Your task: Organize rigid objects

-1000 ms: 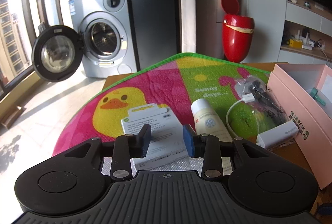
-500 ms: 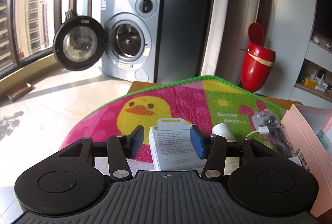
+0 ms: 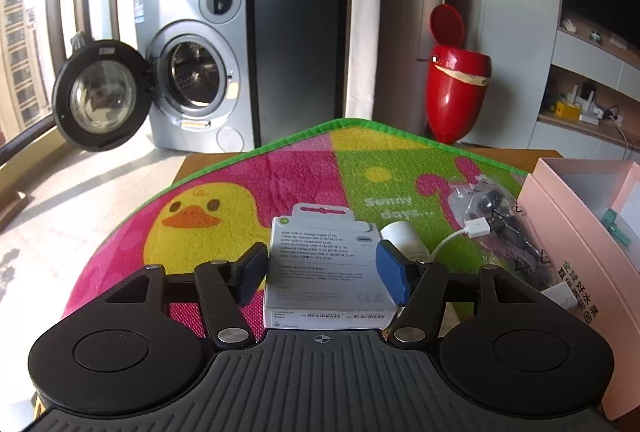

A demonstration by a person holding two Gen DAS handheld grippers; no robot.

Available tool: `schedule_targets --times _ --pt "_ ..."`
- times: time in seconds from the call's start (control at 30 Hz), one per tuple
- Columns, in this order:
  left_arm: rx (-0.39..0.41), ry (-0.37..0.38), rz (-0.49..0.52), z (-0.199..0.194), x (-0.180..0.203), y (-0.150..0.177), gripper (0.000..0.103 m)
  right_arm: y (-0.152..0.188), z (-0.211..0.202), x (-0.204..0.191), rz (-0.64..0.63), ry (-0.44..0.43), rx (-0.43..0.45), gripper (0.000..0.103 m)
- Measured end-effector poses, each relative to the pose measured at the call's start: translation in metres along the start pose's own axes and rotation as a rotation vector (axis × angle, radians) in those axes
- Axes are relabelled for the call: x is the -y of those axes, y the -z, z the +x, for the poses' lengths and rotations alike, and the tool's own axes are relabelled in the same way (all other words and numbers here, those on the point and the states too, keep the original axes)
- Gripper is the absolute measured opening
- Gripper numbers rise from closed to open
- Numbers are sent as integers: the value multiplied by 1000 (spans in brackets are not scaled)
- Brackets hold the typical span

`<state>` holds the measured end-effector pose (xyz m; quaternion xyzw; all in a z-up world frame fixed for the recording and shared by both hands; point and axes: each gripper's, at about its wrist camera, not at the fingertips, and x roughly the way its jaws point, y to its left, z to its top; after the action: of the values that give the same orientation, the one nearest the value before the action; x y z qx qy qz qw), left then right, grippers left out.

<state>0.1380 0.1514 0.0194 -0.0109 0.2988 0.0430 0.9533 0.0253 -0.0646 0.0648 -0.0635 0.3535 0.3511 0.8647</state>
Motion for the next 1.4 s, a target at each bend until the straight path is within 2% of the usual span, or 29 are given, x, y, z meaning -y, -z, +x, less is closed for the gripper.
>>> schedule_targets --times 0.1,0.23,0.33,0.43,0.63,0.7,0.8,0.93,0.97,1.03,1.07,1.1,1.2,1.27,1.3,1.4 --pt "14 17 71 1 8 0 69 0 1 -2 -5 2 -2 92" --pt "39 93 139 -3 12 6 70 0 1 -1 -3 1 -3 92" --pt "54 115 187 -7 18 11 70 0 1 -2 -4 -1 -4 93" --pt "52 99 207 -5 24 10 73 0 2 -3 -9 -3 -8 94" --pt "32 72 154 8 21 -1 74 -2 4 -4 -23 -23 -24 100" --pt "5 78 178 12 24 -1 73 -3 5 -5 -34 -34 -35 103" --pt "21 45 275 13 35 5 73 -3 6 -7 -62 -34 -50 103" --pt "22 70 240 7 28 6 72 -4 9 -14 -120 -10 -79 103" --pt "24 83 220 3 24 6 68 -5 10 -14 -125 -11 -82 103" --pt "38 123 189 -7 16 9 47 -5 11 -13 -127 -13 -80 103" --pt "34 141 163 -15 11 11 21 -4 10 -12 -124 -17 -78 103" --pt "22 149 131 -23 6 14 11 -4 9 -11 -121 -21 -78 103" --pt "6 189 67 -40 -13 28 13 -9 8 -11 -120 -19 -102 102" --pt "10 180 48 -48 -23 37 13 -19 8 -13 -125 -2 -128 90" --pt "17 176 34 -52 -28 38 13 -24 7 -14 -127 3 -130 88" --pt "18 173 -21 -57 -44 35 13 -50 -1 -14 -114 71 -65 87"
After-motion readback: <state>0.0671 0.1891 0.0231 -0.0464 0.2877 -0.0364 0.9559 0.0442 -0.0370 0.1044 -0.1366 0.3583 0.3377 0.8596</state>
